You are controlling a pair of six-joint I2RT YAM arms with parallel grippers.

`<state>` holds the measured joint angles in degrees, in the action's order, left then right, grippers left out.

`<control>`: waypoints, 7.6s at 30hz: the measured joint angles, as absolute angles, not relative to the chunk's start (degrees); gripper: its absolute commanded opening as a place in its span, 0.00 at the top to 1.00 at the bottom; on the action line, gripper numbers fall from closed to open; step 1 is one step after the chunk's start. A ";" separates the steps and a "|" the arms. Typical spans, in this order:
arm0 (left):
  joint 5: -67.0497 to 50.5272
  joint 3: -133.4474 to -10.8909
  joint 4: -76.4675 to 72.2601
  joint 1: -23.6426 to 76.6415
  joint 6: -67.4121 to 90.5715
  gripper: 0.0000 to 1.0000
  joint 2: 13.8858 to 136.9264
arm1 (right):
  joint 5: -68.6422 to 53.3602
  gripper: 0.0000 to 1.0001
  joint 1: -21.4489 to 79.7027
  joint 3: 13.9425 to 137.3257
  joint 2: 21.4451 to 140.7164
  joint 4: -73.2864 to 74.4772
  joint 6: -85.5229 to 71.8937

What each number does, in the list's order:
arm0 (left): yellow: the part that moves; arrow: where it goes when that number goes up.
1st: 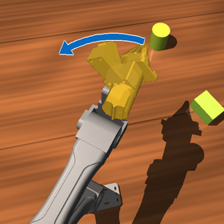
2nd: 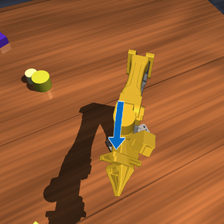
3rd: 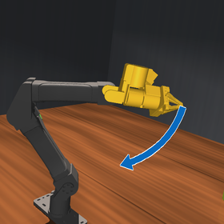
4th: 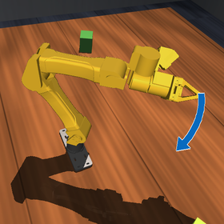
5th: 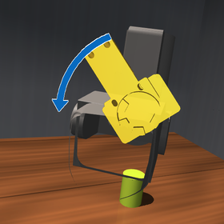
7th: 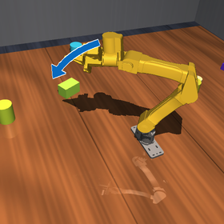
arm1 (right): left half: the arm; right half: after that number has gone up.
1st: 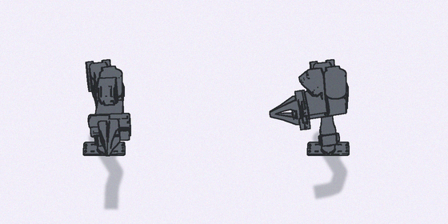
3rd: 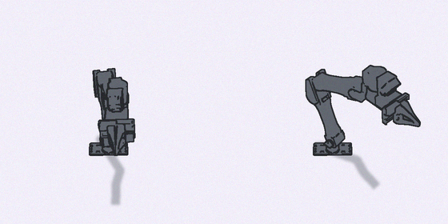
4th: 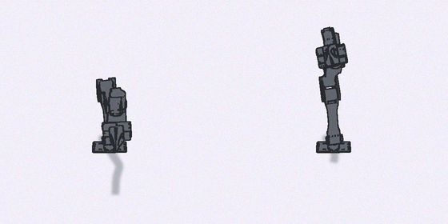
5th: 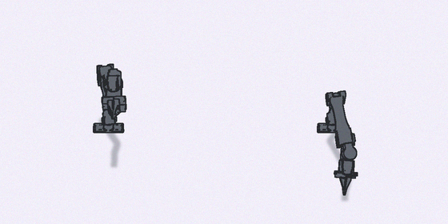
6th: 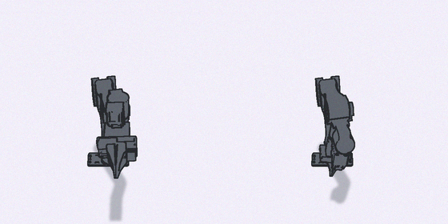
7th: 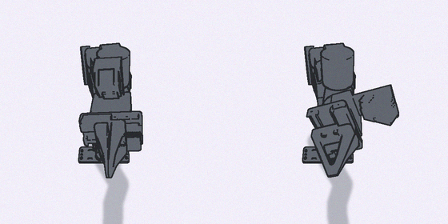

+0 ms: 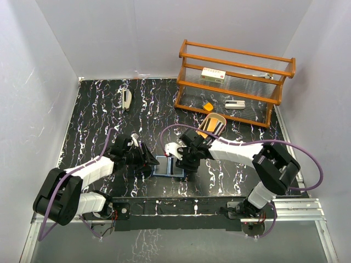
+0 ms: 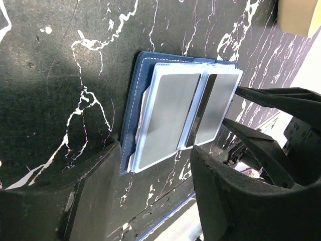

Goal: Put the credit cards into the card holder
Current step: Close the card holder at the center of the board.

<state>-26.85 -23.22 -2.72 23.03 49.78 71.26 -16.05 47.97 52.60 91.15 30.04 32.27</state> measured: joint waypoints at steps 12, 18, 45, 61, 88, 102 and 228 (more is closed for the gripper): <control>-26.50 -23.20 -2.37 22.96 49.93 0.43 71.16 | -15.75 0.62 48.45 52.58 92.27 27.24 32.25; -25.19 -24.34 2.22 20.75 47.92 0.43 70.13 | -15.35 0.72 48.93 52.21 92.75 26.89 31.94; -22.85 -26.24 7.64 16.58 43.99 0.35 68.88 | -14.61 0.99 52.49 49.36 93.47 10.59 25.28; -33.98 -18.09 -10.22 15.75 57.41 0.39 66.17 | -11.88 1.00 52.34 36.51 88.31 -8.75 14.76; -42.61 -14.57 -30.85 18.63 66.61 0.80 68.93 | -12.73 0.99 52.40 31.18 87.85 -24.25 16.45; -35.97 -18.46 -26.50 25.43 60.14 0.81 78.35 | -11.75 0.96 52.45 27.88 85.60 -32.56 15.00; -22.87 -26.48 -22.22 33.10 59.24 0.80 85.06 | 4.62 0.68 52.40 33.39 81.73 -8.75 -52.60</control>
<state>-22.87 -26.48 -22.22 33.10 59.24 85.06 4.62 52.40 33.39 81.73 -8.75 -52.60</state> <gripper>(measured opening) 0.196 0.318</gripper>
